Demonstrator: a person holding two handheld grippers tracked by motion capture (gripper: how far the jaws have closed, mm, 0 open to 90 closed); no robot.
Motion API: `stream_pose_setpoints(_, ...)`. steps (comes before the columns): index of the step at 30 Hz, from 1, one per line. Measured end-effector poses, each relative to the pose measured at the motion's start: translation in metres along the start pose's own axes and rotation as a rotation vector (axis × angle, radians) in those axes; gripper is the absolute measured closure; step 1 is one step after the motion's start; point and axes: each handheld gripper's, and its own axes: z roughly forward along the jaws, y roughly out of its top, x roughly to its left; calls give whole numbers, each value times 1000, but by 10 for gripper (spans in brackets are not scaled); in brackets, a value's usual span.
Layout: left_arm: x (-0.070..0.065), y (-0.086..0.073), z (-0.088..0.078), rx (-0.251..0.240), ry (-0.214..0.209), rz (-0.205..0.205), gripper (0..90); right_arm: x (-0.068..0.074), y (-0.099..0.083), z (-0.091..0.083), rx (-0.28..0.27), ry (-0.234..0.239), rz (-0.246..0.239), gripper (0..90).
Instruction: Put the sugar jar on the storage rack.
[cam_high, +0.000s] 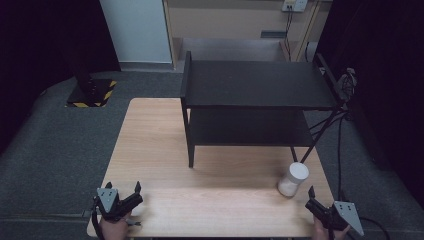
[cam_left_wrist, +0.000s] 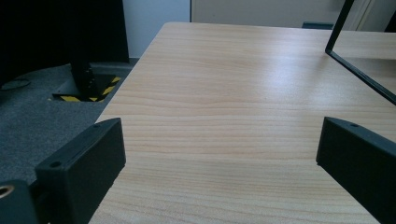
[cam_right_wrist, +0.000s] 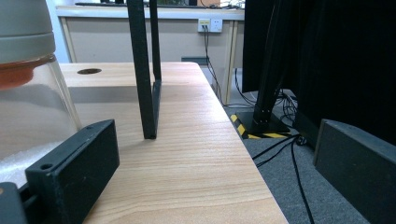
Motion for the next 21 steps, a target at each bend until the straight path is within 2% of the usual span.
stream_pose_setpoints(12,0,1,1,4,-4,8,3,-2,1,-4,-8,20,27,6)
stream_pose_setpoints(13,0,1,1,3,-4,8,3,0,1,-6,-8,15,37,6)
stream_pose_setpoints(18,1,0,0,-1,-4,-3,3,6,-2,-18,-14,22,19,6)
stream_pose_setpoints(21,1,0,0,-2,-7,1,3,8,-1,-25,-22,32,33,6)
